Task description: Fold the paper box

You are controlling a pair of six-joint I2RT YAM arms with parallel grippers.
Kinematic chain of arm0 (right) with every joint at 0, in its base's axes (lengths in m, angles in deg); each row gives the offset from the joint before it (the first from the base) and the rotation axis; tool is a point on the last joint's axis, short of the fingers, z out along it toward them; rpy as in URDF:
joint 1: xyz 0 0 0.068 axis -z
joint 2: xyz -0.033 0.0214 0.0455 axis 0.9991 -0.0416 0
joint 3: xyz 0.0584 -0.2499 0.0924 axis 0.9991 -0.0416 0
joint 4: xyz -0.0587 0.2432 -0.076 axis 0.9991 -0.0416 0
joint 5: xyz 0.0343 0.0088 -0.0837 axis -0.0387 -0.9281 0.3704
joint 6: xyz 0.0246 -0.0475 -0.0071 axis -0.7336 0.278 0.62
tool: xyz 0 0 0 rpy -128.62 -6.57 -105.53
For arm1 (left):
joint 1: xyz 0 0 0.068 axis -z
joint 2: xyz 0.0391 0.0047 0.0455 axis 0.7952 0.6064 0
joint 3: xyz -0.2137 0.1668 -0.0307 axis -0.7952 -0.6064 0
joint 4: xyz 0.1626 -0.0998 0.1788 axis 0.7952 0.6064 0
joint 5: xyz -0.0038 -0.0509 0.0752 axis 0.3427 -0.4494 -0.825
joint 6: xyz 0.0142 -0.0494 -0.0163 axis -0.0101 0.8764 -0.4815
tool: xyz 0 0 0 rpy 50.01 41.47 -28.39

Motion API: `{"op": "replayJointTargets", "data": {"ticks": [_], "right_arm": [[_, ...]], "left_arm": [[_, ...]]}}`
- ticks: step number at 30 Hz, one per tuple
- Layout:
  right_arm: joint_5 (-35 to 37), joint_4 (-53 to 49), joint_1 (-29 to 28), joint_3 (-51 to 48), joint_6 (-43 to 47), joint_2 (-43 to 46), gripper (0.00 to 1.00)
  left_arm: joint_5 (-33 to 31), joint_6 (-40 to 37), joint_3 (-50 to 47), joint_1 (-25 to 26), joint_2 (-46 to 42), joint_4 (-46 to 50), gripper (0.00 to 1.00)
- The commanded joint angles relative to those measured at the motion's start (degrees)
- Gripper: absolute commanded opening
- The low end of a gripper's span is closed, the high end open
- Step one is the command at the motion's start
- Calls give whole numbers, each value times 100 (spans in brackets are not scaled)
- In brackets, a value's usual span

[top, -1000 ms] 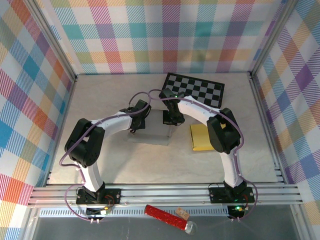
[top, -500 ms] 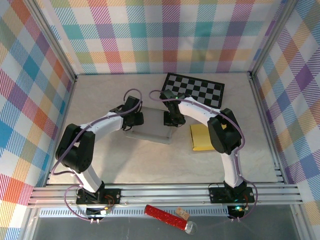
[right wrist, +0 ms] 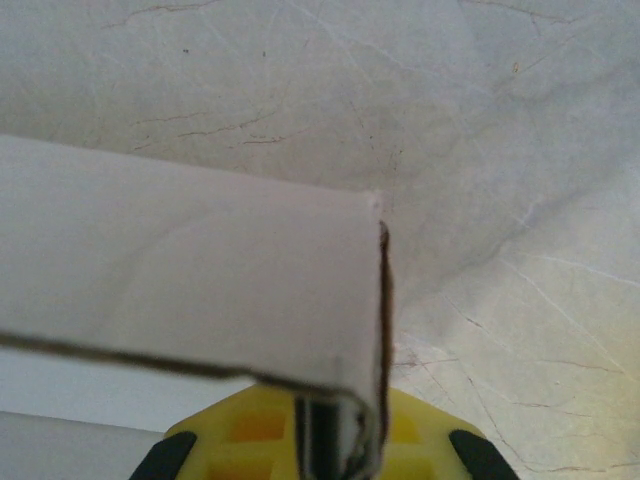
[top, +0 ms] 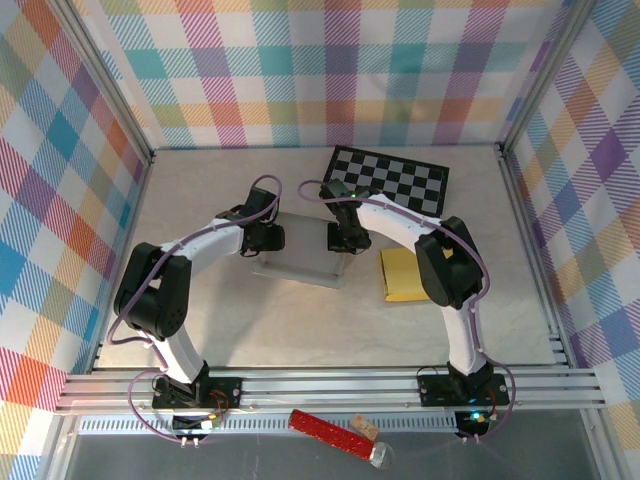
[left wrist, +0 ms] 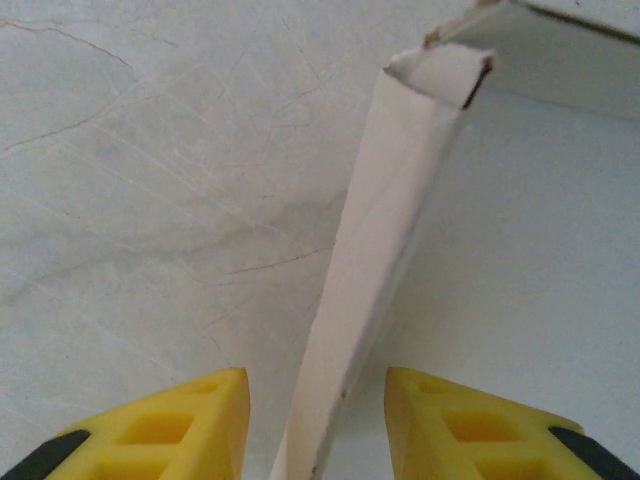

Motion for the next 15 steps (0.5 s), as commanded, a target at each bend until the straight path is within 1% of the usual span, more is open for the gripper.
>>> {"op": "replayJointTargets", "data": {"ticks": [1,6,9,10,15], "right_arm": [[148,-190,-116,-172,-67,-62,0],[160,-207,-158,-187,-70,-70,0],[191,-229,-194,-214,-115,-69,0],[217,-241,-203,-208,-133,-71,0],[336,-390,-281,-118,-293,-139,0]], "left_arm": [[-222,-259,4,-26,-109,250,35],[-524,-387,78,-12,-36,215,19],[-901,-433,127,97,79,177,2],[-1103,-433,112,166,98,158,0],[-2396,-138,-85,630,63,100,0]]}}
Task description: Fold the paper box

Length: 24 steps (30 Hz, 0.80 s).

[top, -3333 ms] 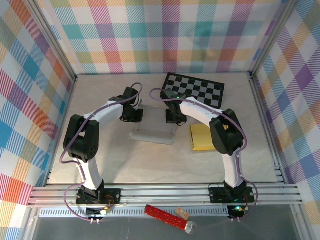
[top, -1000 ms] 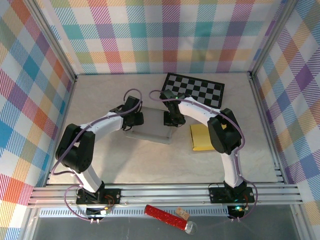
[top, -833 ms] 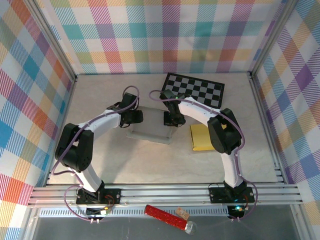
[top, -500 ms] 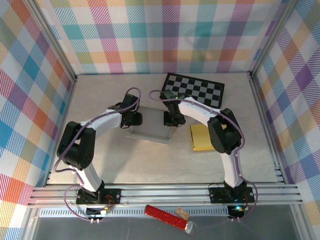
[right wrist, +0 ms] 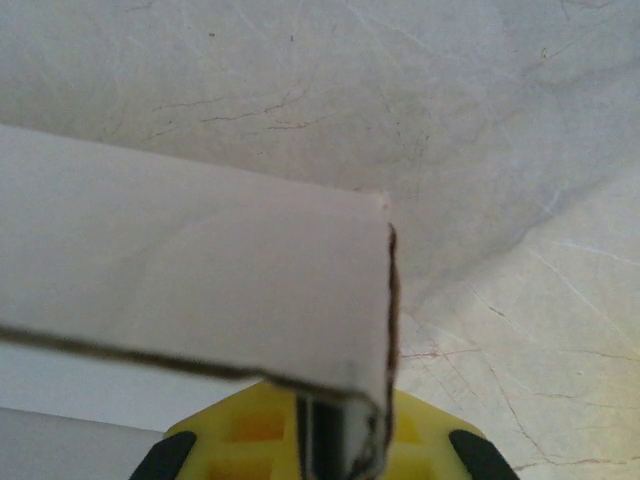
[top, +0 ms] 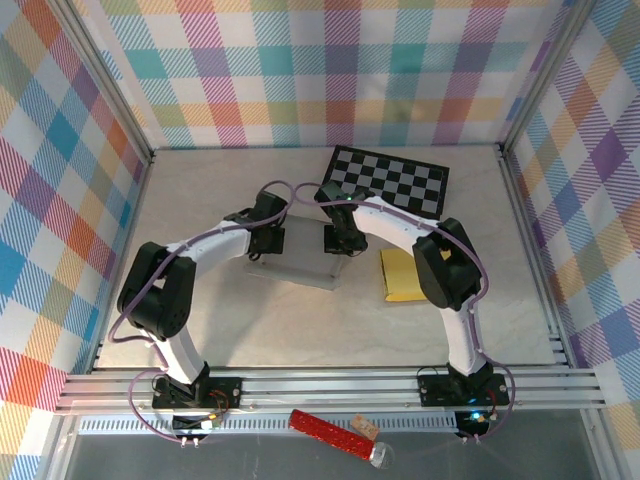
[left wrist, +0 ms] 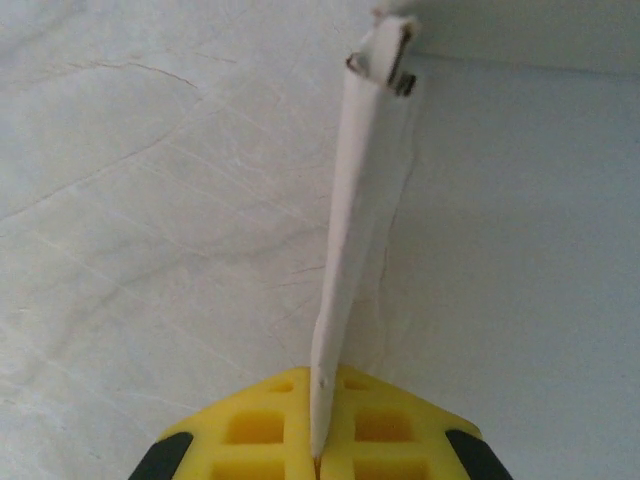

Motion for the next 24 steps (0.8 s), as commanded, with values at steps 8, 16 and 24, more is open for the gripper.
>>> {"op": "replayJointTargets", "data": {"ticks": [8,16,24], "right_arm": [[136,-431,-150,-114,-468,-148,0],[95,-435,-150,-106,-467,-157,0],[170,-369,-145,-206,-451,-87,0]], "left_arm": [[-2279,1037,-337,526,127,-224,0],[-2191,1017,-241,681,274,-427,0],[-986,645,-151,504,-394,-269,55]]}}
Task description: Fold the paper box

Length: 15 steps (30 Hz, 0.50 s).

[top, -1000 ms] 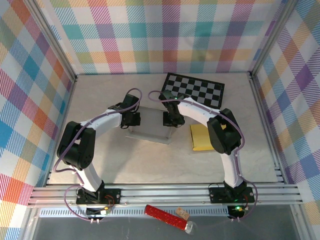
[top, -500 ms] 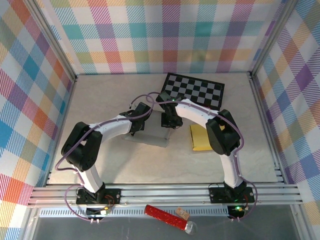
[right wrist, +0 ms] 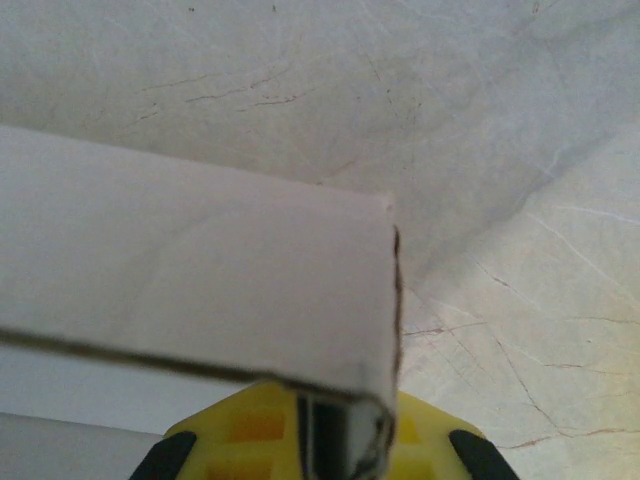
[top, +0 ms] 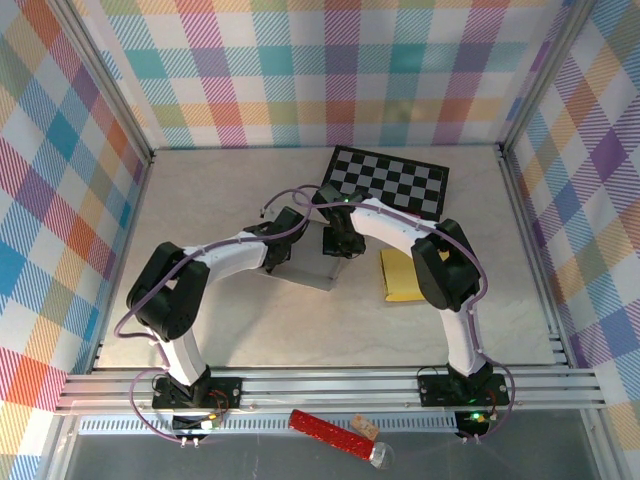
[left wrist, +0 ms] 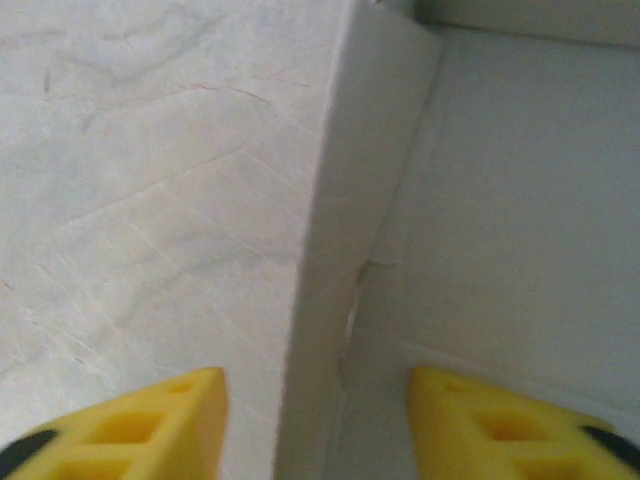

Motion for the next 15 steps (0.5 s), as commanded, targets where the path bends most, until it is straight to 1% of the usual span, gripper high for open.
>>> {"op": "replayJointTargets", "data": {"ticks": [1,2,5,12,15], "right_arm": [[113,-275,-58,-201,-79,-91,0],[113,-271,-58,-206,-83,-82,0],[148,-267,-56,-187,-92,-77,0],[210,-249,-63,-188,-118,-72,0],[205,-240,-61,-189,-120,-80,0]], "left_arm": [[787,-162,130,-195,-557,89,56],[1105,-253,152,-289,-638,132,58],[1723,-463,223,-502,-802,318,60],[2491,-616,212,-965,-909,508,60],[2619,-760,329,-999,-754,659,58]]}}
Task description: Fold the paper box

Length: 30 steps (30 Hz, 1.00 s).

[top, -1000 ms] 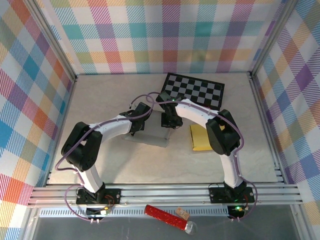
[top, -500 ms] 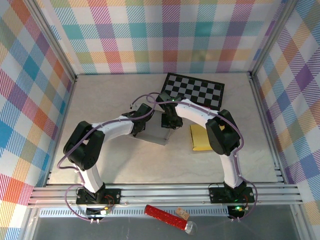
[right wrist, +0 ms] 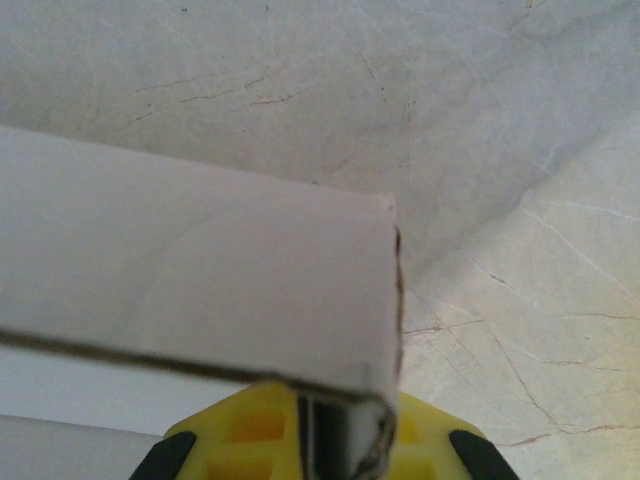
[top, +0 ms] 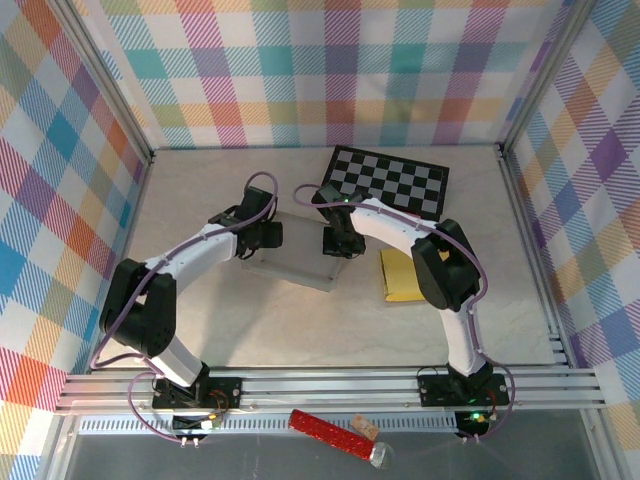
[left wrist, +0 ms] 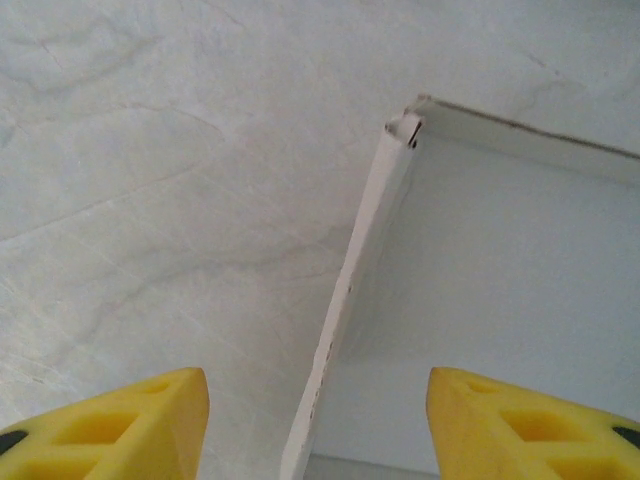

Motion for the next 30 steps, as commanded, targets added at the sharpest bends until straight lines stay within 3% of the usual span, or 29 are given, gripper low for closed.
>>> {"op": "replayJointTargets", "data": {"ticks": [1,6,12,16,23,27,30], "right_arm": [[182,-225,-64,-188,-60,-90,0],[203,-342,-65,-84,-106,-142,0],[301,-1257,-28,331,-772,-571,0],[93,-1657,48,472,-1439,-670,0],[-1018,-1813,403,542,-2990,-879,0],[-1131,-1831,443,617,-3901,-680,0],[-1486,-1692,486,459,-4676,-577,0]], "left_arm": [[405,-240,240,-52,129,337,57],[84,-167,395,-61,216,448,53],[-383,585,918,-52,41,925,52],[-817,996,1561,-61,-172,1537,53],[-886,1108,2754,-96,-435,2323,54],[-791,1187,2723,-96,-639,2561,53],[-592,1311,2187,-96,-1041,2566,51]]}}
